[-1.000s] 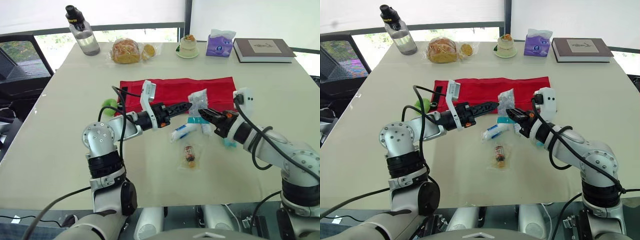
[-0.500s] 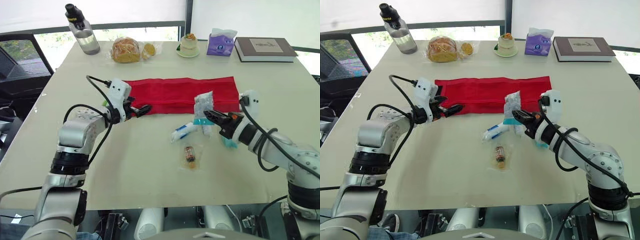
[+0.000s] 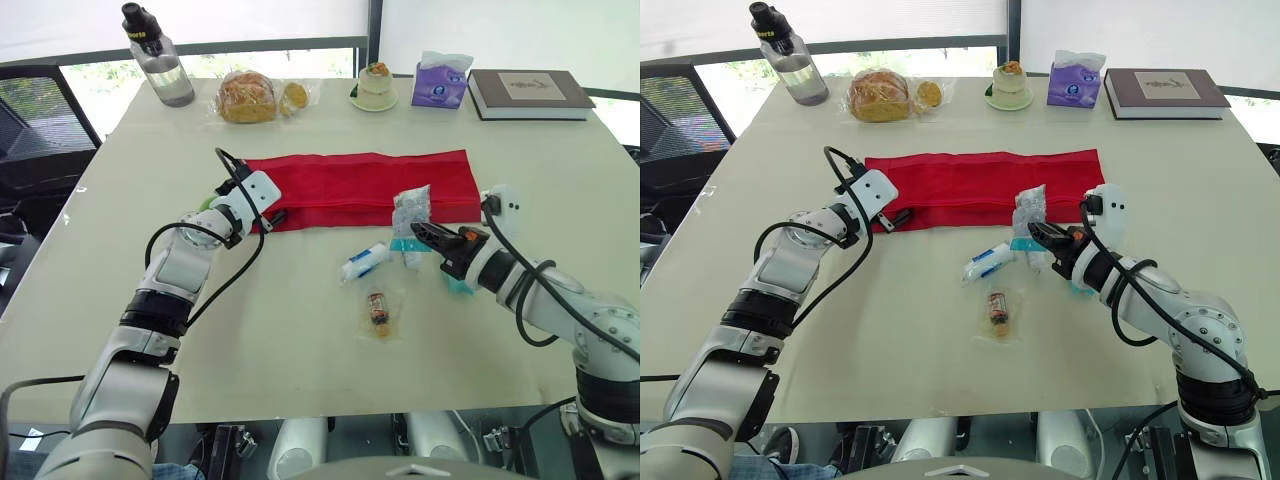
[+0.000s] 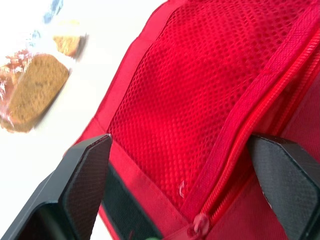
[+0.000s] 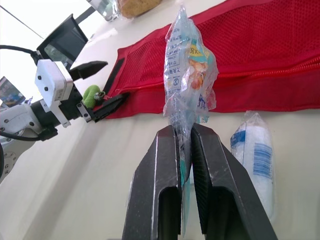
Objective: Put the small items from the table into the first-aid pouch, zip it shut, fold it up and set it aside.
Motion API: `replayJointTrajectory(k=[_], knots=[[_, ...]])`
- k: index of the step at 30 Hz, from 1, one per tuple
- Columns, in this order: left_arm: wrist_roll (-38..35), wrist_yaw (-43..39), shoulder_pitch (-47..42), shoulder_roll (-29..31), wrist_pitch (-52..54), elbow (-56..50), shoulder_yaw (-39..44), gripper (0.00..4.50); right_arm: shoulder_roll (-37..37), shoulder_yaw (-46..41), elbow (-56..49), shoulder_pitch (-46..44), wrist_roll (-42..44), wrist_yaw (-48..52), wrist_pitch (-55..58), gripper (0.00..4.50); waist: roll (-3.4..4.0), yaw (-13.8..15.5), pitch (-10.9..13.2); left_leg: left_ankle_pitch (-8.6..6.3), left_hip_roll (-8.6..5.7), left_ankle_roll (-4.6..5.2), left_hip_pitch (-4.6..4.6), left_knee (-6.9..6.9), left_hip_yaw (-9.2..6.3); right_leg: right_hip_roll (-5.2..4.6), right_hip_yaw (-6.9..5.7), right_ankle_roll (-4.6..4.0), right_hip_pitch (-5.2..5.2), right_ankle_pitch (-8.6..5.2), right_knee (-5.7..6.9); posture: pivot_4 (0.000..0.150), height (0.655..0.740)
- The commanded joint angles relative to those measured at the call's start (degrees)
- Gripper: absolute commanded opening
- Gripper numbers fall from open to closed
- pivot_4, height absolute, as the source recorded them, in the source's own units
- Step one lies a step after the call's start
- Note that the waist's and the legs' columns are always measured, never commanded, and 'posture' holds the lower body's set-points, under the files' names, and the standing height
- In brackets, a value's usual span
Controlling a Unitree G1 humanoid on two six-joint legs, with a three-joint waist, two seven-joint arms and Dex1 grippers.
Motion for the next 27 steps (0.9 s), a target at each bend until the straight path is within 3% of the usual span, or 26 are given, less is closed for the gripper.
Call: replayJointTrajectory(k=[1, 3, 6, 11, 12, 13, 18, 27], knots=[[2.74, 0.53, -1.22, -0.48, -3.86, 2.62, -0.15, 4.47, -0.19, -0.16, -2.36, -0.41, -0.04, 0.46, -1.02, 0.00, 0.00, -0.01, 0.00, 0.00, 0.00, 0.00, 0.00, 0.03, 0.00, 0.00, 0.00, 0.00, 0.01, 0.00, 0.02, 0.150, 0.7400], [2.98, 1.35, -1.98, -1.62, -4.86, 4.89, 0.66, 4.47, -0.22, -0.22, -2.10, -0.55, -0.25, 0.61, -1.05, 0.00, 0.00, 0.01, 0.00, 0.00, 0.00, 0.00, 0.01, 0.09, 0.01, 0.00, 0.01, 0.00, 0.02, 0.00, 0.08, 0.150, 0.7400], [3.68, 1.06, -3.28, -3.20, -6.88, 7.59, 0.27, 3.40, 0.18, 0.12, -1.85, -0.90, -0.82, 0.71, -1.10, 0.00, 0.00, 0.01, 0.00, 0.00, 0.00, 0.00, 0.01, 0.25, 0.00, 0.01, 0.01, 0.01, 0.02, 0.00, 0.24, 0.150, 0.7400], [4.46, -1.47, -3.67, -4.45, -9.51, 8.66, -0.21, 1.03, 0.34, 0.19, -1.94, -0.95, -0.93, 0.78, -0.96, 0.00, 0.00, -0.02, 0.00, 0.00, 0.00, 0.01, 0.06, 0.35, -0.01, 0.03, 0.02, 0.01, 0.01, 0.00, 0.46, 0.150, 0.7400], [4.46, -1.95, -3.66, -4.68, -9.52, 8.49, -0.23, 0.91, 0.25, 0.10, -1.95, -0.83, -0.88, 0.76, -0.94, 0.00, 0.00, -0.05, 0.00, 0.01, 0.00, 0.01, 0.06, 0.35, -0.02, 0.03, 0.02, 0.01, 0.01, 0.00, 0.47, 0.150, 0.7400], [4.54, -2.47, -3.74, -5.00, -9.50, 8.23, -0.37, 0.14, 0.16, 0.05, -1.94, -0.71, -0.81, 0.72, -0.97, 0.00, 0.00, -0.06, 0.00, 0.01, 0.00, 0.01, 0.07, 0.38, -0.03, 0.04, 0.02, 0.01, 0.00, 0.00, 0.55, 0.150, 0.7400], [4.55, -4.82, -4.65, -7.57, -8.13, 5.72, -1.44, 0.02, 0.59, 0.22, -2.02, -0.50, -0.41, 0.17, -1.24, 0.00, -0.01, 0.16, 0.00, 0.01, -0.01, 0.01, 0.05, 0.46, -0.04, 0.03, 0.01, 0.01, 0.00, 0.00, 0.64, 0.150, 0.7400], [6.95, -8.13, -10.04, -17.93, -2.75, 5.47, -6.29, 0.02, 2.83, 0.86, -0.90, -0.52, -0.80, -0.65, -1.52, 0.00, -0.01, 0.01, -0.01, 0.01, -0.06, 0.01, 0.03, 0.57, -0.07, 0.04, 0.01, 0.01, 0.02, 0.00, 0.72, 0.150, 0.7400]])
